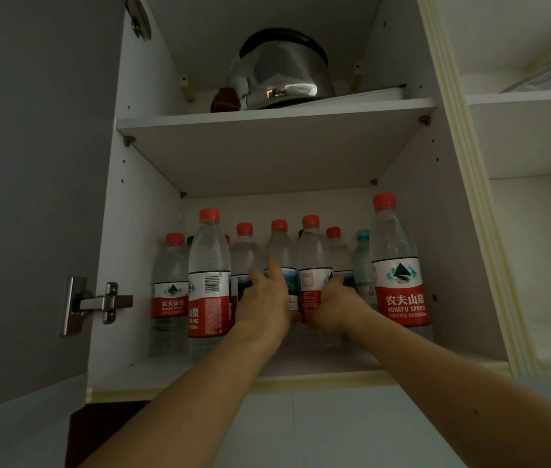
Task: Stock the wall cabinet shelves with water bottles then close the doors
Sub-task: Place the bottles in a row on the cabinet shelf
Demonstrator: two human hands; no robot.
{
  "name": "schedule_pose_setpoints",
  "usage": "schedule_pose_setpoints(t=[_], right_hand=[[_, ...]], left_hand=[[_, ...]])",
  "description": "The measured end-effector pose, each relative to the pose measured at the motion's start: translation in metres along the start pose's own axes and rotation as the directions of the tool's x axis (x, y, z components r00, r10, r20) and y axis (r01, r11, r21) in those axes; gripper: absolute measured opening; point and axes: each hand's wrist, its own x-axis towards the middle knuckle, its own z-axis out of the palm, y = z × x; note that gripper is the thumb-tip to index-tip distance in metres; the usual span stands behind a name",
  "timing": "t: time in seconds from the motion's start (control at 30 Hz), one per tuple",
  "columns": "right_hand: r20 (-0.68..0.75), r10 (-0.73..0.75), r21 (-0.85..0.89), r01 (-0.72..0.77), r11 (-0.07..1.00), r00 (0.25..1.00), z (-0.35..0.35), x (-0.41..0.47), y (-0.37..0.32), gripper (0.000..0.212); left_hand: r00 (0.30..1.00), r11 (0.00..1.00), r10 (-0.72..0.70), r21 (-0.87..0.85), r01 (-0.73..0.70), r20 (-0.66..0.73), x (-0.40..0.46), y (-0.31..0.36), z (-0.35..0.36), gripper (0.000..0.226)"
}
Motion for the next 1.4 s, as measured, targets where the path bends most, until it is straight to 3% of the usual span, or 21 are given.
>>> schedule_pose_setpoints(t=[0.2, 0.5, 0.77, 0.87, 0.93, 1.03, 1.1, 1.17, 1.27, 1.33, 1.4], right_hand=[[-0.038, -0.010, 0.052, 0.012, 0.999, 0.999, 0.005, 0.004, 0.004, 0.099], [-0.025, -0.074, 0.080, 0.075, 0.994, 0.997, 0.004, 0.004, 0.013, 0.096], [-0.007, -0.072, 0.093, 0.072, 0.993, 0.997, 0.006, 0.003, 0.014, 0.096], [-0.027, -0.104, 0.097, 0.106, 0.990, 0.994, 0.000, -0.013, 0.010, 0.078], [-0.174, -0.175, 0.068, 0.189, 0.980, 0.969, -0.007, -0.031, 0.007, 0.051], [-0.442, -0.389, -0.063, 0.405, 0.912, 0.808, -0.018, -0.059, 0.008, 0.033], [-0.529, -0.474, -0.140, 0.479, 0.866, 0.703, -0.026, -0.076, 0.013, 0.030], [-0.589, -0.487, -0.197, 0.470, 0.860, 0.645, -0.035, -0.086, 0.022, 0.031], [-0.634, -0.440, -0.242, 0.377, 0.894, 0.636, -0.045, -0.091, 0.037, 0.044], [-0.628, -0.391, -0.247, 0.304, 0.920, 0.673, -0.048, -0.094, 0.045, 0.056], [-0.612, -0.351, -0.248, 0.249, 0.936, 0.709, -0.048, -0.095, 0.053, 0.065]], left_hand=[[1.000, 1.000, -0.010, -0.026, 0.010, -0.001, -0.004, -0.004, 0.008, 0.096], [0.997, 0.999, -0.028, -0.014, 0.029, 0.071, -0.002, -0.009, 0.014, 0.123], [0.999, 0.999, -0.010, -0.038, 0.012, 0.049, -0.010, -0.006, 0.012, 0.092], [0.996, 0.970, 0.078, -0.226, -0.088, -0.053, -0.026, -0.004, -0.007, 0.071], [0.972, 0.901, 0.156, -0.378, -0.214, -0.178, -0.040, -0.004, -0.022, 0.064], [0.808, 0.823, 0.303, -0.289, -0.489, -0.505, -0.060, -0.008, -0.041, 0.046], [0.697, 0.817, 0.324, -0.182, -0.547, -0.639, -0.067, -0.017, -0.048, 0.042], [0.677, 0.870, 0.258, -0.139, -0.474, -0.690, -0.067, -0.030, -0.052, 0.050], [0.764, 0.967, -0.029, -0.211, -0.141, -0.644, -0.061, -0.053, -0.053, 0.078], [0.841, 0.938, -0.226, -0.342, 0.053, -0.492, -0.055, -0.068, -0.051, 0.093], [0.907, 0.851, -0.308, -0.510, 0.127, -0.287, -0.049, -0.077, -0.048, 0.094]])
